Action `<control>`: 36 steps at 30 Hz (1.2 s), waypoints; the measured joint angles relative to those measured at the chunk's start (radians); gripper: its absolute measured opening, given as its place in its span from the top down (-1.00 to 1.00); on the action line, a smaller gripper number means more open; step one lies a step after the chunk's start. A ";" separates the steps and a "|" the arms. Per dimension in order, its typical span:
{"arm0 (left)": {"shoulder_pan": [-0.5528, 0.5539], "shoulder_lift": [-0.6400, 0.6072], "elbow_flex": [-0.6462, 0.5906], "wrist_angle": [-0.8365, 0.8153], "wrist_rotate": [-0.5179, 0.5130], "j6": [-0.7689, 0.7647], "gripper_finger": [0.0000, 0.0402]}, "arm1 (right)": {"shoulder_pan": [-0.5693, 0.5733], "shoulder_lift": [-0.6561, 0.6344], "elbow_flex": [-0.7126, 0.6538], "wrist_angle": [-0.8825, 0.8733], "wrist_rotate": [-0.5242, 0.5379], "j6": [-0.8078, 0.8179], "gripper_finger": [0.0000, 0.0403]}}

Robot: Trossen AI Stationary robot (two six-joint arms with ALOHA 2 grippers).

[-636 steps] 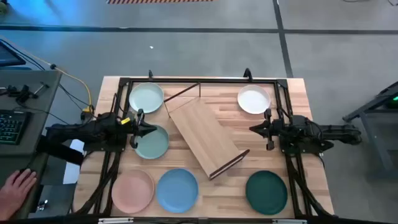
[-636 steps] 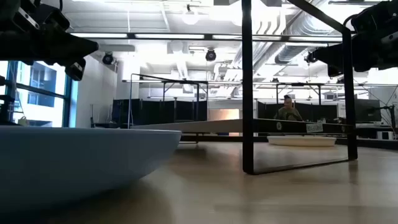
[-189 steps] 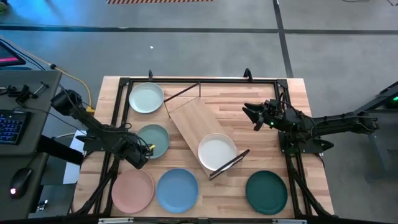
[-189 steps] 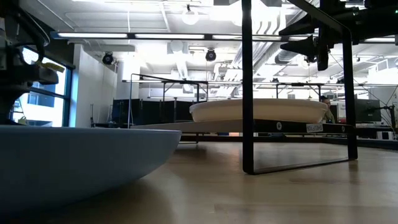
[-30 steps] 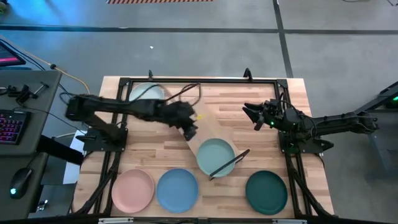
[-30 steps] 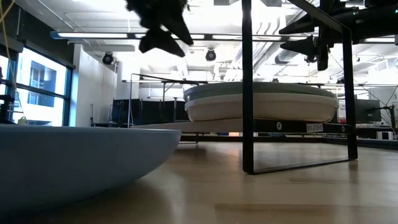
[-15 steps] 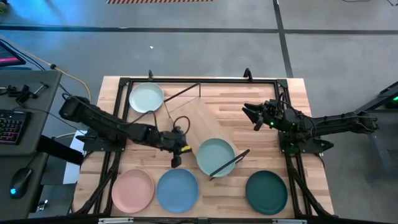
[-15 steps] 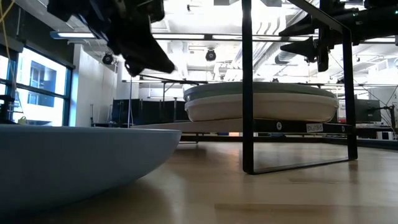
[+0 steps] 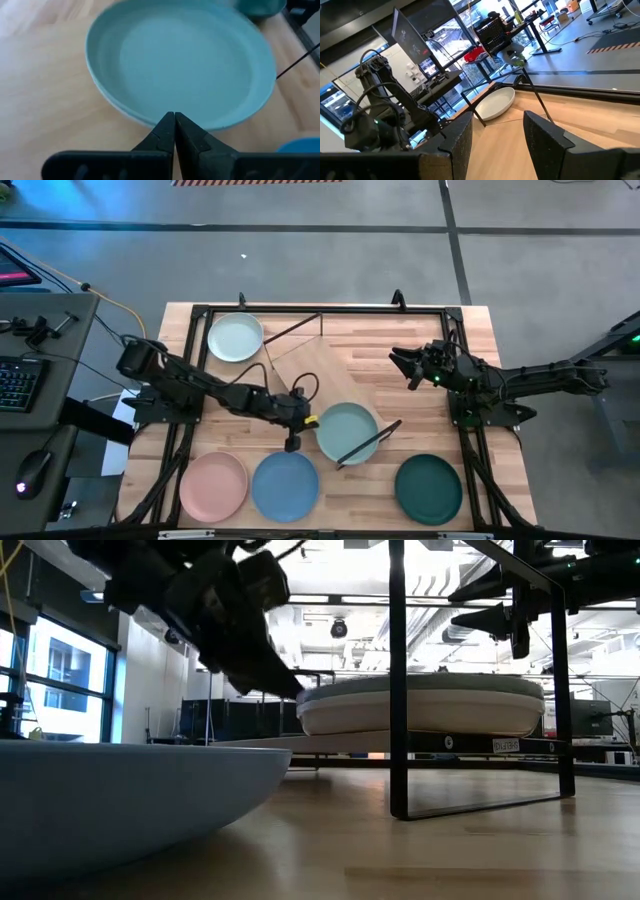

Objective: Place and stack plates onto a shelf
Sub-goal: Stack the light blue plate on top of white plate on the shelf, then put the green plate on the shelf

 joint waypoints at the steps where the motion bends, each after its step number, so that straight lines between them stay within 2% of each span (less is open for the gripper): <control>1: 0.000 0.006 0.000 0.004 0.000 -0.001 1.00 | 0.000 0.000 0.000 -0.001 0.000 0.000 0.22; 7: -0.006 0.017 0.000 0.030 -0.005 -0.025 1.00 | 0.000 0.000 0.000 -0.004 0.000 0.000 0.22; 10: -0.003 -0.016 0.000 0.009 -0.005 -0.026 1.00 | 0.000 0.000 0.000 -0.004 0.000 0.000 0.22; 14: 0.030 -0.125 0.000 -0.081 -0.016 -0.035 1.00 | 0.000 0.000 0.000 0.029 0.000 0.017 0.22; 20: 0.127 -0.389 0.000 -0.206 -0.037 -0.125 1.00 | 0.000 0.000 0.006 0.120 0.000 0.014 0.22; 23: 0.171 -0.510 -0.004 -0.167 -0.041 -0.150 1.00 | 0.000 0.007 0.035 0.114 -0.001 -0.025 0.22; 26: 0.189 -0.599 -0.064 -0.015 -0.051 -0.158 1.00 | 0.000 0.029 0.067 0.113 -0.030 -0.086 0.22; 28: 0.192 -0.639 -0.128 0.076 -0.062 -0.188 1.00 | 0.000 0.049 0.089 0.112 -0.058 -0.131 0.22; 32: 0.186 -0.698 -0.245 0.155 -0.087 -0.264 1.00 | 0.000 0.083 0.117 0.107 -0.109 -0.181 0.22; 36: 0.176 -0.738 -0.278 0.168 -0.086 -0.281 1.00 | 0.000 0.102 0.119 0.103 -0.122 -0.189 0.22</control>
